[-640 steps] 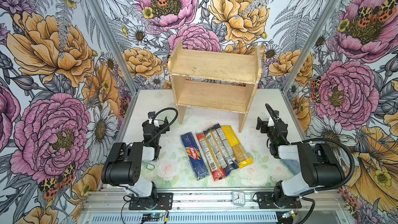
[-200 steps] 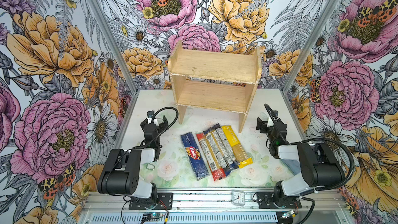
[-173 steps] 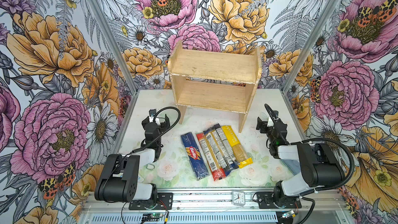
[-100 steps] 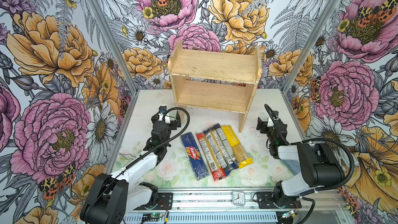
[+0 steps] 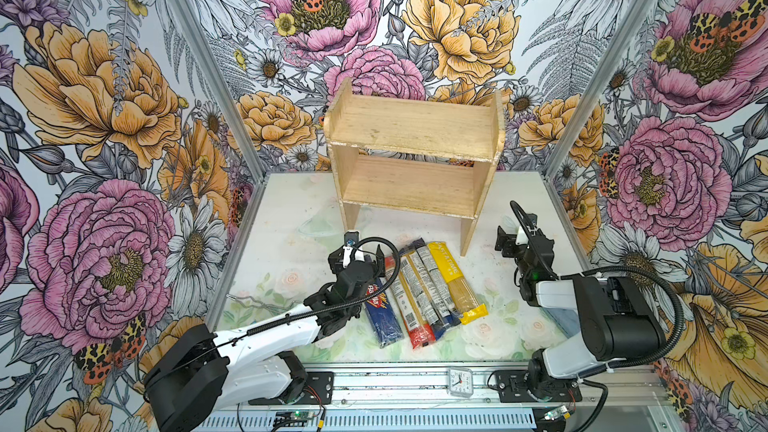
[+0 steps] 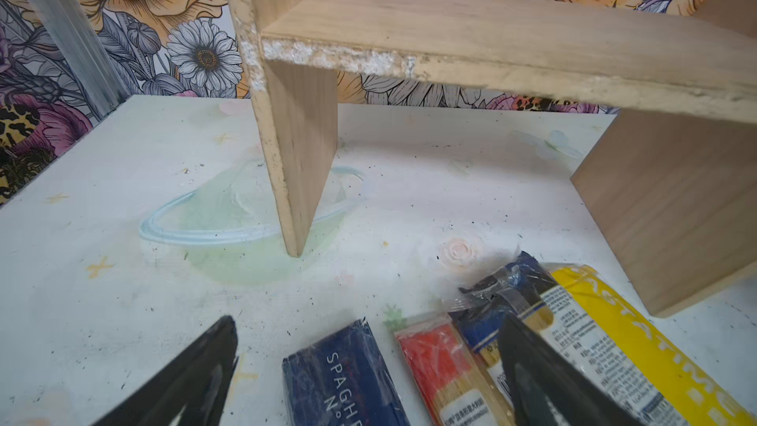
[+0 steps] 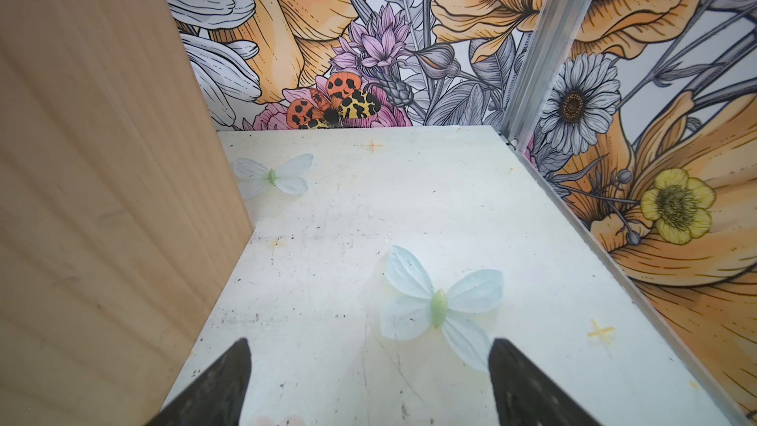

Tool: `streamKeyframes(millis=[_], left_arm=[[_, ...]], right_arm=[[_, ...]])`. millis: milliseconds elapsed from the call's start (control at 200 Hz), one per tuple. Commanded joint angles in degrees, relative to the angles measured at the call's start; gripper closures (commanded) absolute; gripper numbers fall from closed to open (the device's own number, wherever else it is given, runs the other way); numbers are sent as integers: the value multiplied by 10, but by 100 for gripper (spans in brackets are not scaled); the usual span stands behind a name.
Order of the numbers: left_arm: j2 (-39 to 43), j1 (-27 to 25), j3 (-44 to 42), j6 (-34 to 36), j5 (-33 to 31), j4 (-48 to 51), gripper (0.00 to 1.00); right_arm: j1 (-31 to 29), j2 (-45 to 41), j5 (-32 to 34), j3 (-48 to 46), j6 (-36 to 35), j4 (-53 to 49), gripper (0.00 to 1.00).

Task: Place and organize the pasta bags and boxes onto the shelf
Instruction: 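Move the left gripper over the blue Barilla box while the right gripper approaches the bags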

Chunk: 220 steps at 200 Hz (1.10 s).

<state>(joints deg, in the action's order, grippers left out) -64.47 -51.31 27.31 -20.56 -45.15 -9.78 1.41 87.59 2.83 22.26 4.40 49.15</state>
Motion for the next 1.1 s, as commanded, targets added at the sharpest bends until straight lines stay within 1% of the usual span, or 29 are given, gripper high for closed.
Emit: streamKeyframes(millis=[0, 95, 170, 255, 355, 425, 586, 641, 731, 801, 846, 966, 1096], left_arm=[[14, -34, -13, -105, -66, 82, 1], [15, -60, -18, -142, -77, 111, 1], [20, -77, -24, -155, -89, 121, 1], [25, -90, -30, -171, -94, 132, 1], [20, -93, -33, -199, -96, 155, 1], [16, -100, -34, -210, -95, 163, 1], [8, -122, -31, -235, -99, 173, 1], [4, -130, -27, -245, -100, 180, 1], [-3, -147, -23, -258, -105, 193, 1], [-11, -161, -18, -272, -110, 205, 1], [-17, -170, -15, -279, -111, 213, 1], [-30, -193, -8, -304, -115, 232, 1], [-40, -225, -2, -352, -123, 258, 1]], right_arm=[[-4, 5, 5, -4, -5, 16, 10], [-6, -1, -5, -3, -11, 14, 13], [-8, -35, -1, -8, -14, -1, 13], [-9, -92, 10, -1, -9, -60, 13], [-9, -158, -9, 19, 3, -149, 12], [-9, -196, -44, 37, 24, -212, 13], [-19, -248, -114, 59, 88, -317, 15], [-21, -262, -151, 64, 114, -352, 15], [-24, -275, -232, 80, 152, -421, 17], [-30, -292, -275, 74, 184, -442, 18], [-36, -312, -290, 62, 202, -446, 19], [-44, -372, -305, 35, 233, -483, 19], [-56, -424, -323, 8, 266, -513, 19]])
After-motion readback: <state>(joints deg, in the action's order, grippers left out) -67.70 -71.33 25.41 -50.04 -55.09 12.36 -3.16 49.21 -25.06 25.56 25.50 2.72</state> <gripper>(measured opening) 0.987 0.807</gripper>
